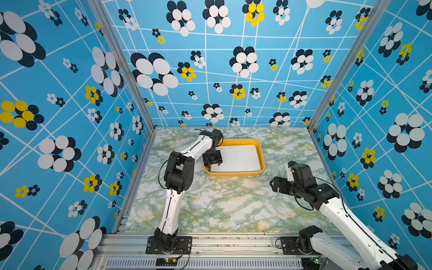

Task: Put the whiteboard into the storage box
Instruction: Place the whiteboard in the storage box.

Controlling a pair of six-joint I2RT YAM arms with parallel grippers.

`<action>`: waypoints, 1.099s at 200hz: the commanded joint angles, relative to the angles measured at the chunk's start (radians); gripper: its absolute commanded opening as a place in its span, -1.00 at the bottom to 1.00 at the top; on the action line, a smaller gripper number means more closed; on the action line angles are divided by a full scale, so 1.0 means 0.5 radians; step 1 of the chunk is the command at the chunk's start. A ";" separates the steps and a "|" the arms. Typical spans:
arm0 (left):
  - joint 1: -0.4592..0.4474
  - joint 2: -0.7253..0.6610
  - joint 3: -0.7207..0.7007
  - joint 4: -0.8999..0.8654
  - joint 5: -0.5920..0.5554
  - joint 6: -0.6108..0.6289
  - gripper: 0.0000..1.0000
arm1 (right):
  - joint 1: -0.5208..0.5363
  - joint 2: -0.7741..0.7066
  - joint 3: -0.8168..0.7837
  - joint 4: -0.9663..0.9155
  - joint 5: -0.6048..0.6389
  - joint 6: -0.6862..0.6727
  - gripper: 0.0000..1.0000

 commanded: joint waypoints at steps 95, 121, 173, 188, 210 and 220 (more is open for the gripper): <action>-0.103 -0.059 0.317 -0.340 -0.207 0.127 0.24 | 0.006 0.088 0.058 -0.029 0.136 -0.032 0.93; -0.171 -0.181 0.307 -0.374 -0.311 0.219 0.24 | 0.005 0.138 0.070 0.000 0.169 -0.035 0.94; -0.212 -0.464 0.064 -0.338 -0.444 0.348 0.25 | 0.006 0.271 0.165 0.023 0.218 -0.042 0.94; -0.211 -0.572 -0.041 -0.291 -0.460 0.378 0.26 | 0.005 0.310 0.209 0.022 0.244 -0.061 0.94; -0.200 -0.737 -0.199 -0.217 -0.516 0.430 0.27 | 0.005 0.370 0.278 0.032 0.312 -0.089 0.94; -0.191 -0.799 -0.272 -0.183 -0.548 0.456 0.28 | 0.003 0.400 0.310 0.047 0.348 -0.103 0.94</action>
